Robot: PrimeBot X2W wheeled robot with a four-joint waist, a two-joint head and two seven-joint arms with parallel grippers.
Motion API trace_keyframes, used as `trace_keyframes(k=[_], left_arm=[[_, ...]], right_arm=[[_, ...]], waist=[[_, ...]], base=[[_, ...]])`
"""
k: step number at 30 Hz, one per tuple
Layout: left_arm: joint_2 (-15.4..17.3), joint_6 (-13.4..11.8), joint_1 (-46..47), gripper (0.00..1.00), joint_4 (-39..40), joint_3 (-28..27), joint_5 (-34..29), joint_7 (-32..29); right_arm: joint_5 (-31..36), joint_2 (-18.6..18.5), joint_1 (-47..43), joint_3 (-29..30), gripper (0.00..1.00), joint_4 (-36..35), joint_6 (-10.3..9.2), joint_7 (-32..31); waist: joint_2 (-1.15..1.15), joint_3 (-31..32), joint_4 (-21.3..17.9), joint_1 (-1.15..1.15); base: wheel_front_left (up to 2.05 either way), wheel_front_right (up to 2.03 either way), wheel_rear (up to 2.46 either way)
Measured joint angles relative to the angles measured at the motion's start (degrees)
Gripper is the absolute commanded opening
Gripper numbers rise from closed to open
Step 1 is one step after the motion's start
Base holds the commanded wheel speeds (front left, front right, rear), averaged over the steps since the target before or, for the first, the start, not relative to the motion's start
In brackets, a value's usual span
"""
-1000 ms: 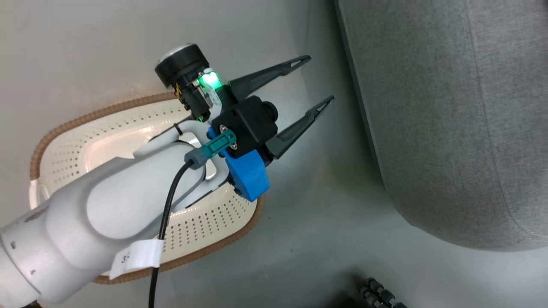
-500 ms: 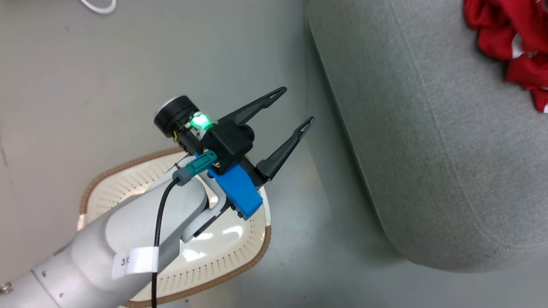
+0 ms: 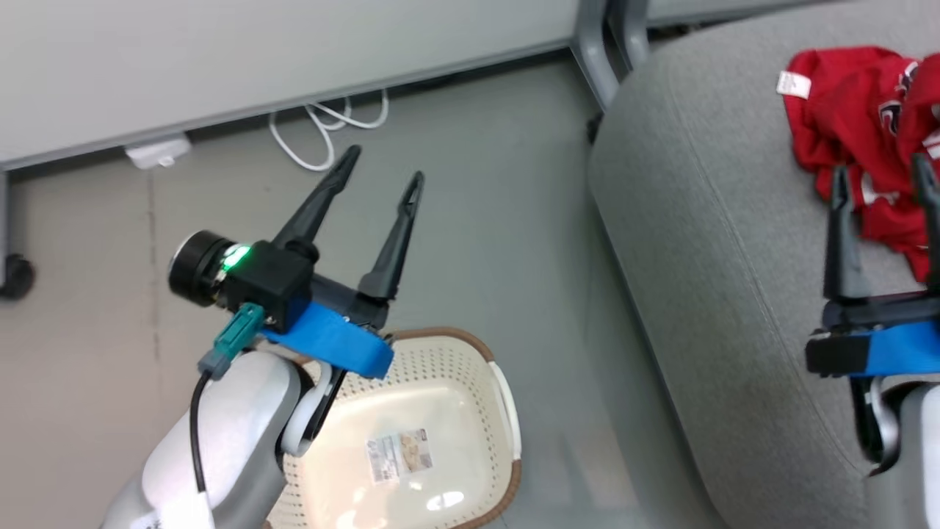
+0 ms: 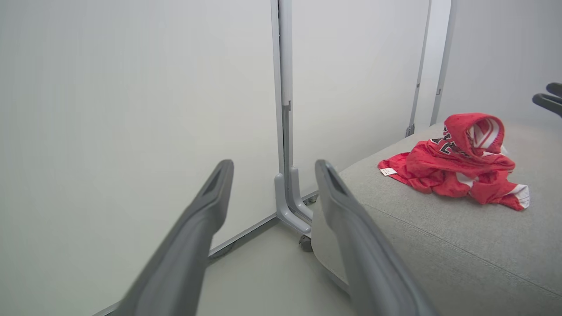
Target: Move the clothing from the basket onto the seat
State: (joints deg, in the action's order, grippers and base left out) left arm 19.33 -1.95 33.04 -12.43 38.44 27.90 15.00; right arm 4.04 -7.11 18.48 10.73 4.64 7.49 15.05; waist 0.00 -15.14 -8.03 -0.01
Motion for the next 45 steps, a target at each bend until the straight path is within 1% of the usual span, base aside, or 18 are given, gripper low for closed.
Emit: trace_keyframes(k=[9, 11, 16, 22, 27, 31, 36, 45], left_arm=[[-4.5, 1.0, -10.8, 1.00, 1.2, -15.1, -7.1, 0.0], [-5.9, 1.2, -13.1, 1.00, 1.5, -18.3, -8.2, 0.0], [-8.5, 2.7, -18.5, 1.00, 2.1, -25.0, -11.3, 0.0], [-11.3, 5.3, -24.1, 1.00, 2.3, -30.6, -14.1, 0.1], [-13.2, 7.4, -27.7, 1.00, 2.3, -33.5, -15.7, 0.1], [-14.3, 8.4, -29.8, 1.00, 1.2, -34.3, -16.4, 0.1], [-15.2, 9.0, -31.3, 1.00, 0.1, -34.5, -17.0, 0.1], [-15.9, 9.2, -32.0, 1.00, -1.0, -34.3, -17.2, 0.1]], right_arm=[[-2.2, 1.7, -1.9, -7.1, 1.00, 0.3, 0.00, 0.0], [-2.8, 2.0, -2.6, -7.7, 1.00, 0.8, 0.00, 0.0], [-4.0, 2.9, -4.9, -8.6, 1.00, 1.7, 0.00, 0.0], [-5.5, 3.6, -8.1, -8.2, 1.00, 2.7, 0.00, 0.0], [-6.4, 4.0, -10.9, -7.2, 1.00, 4.0, 0.00, 0.0], [-7.3, 4.1, -12.9, -6.5, 1.00, 5.1, 0.00, 0.0], [-9.2, 4.1, -15.4, -6.6, 1.00, 6.4, 0.00, 0.0], [-10.6, 4.2, -17.6, -6.7, 1.00, 8.0, 0.00, 0.0]], waist=[[0.00, 6.7, 6.3, 0.00], [0.00, 8.1, 7.6, 0.00], [0.00, 11.4, 10.3, 0.00], [0.00, 14.1, 12.6, 0.00], [0.00, 15.3, 13.5, 0.00], [0.00, 15.8, 13.6, 0.01], [0.00, 16.5, 13.5, 0.01], [0.00, 16.8, 13.0, 0.01]], base=[[0.00, 0.00, 0.00], [0.00, 0.00, 0.00], [0.00, 0.00, 0.00], [0.00, 0.00, 0.00], [0.00, 0.00, 0.00], [0.00, 0.00, 0.00], [0.00, 0.00, 0.00], [0.00, 0.00, 0.00]])
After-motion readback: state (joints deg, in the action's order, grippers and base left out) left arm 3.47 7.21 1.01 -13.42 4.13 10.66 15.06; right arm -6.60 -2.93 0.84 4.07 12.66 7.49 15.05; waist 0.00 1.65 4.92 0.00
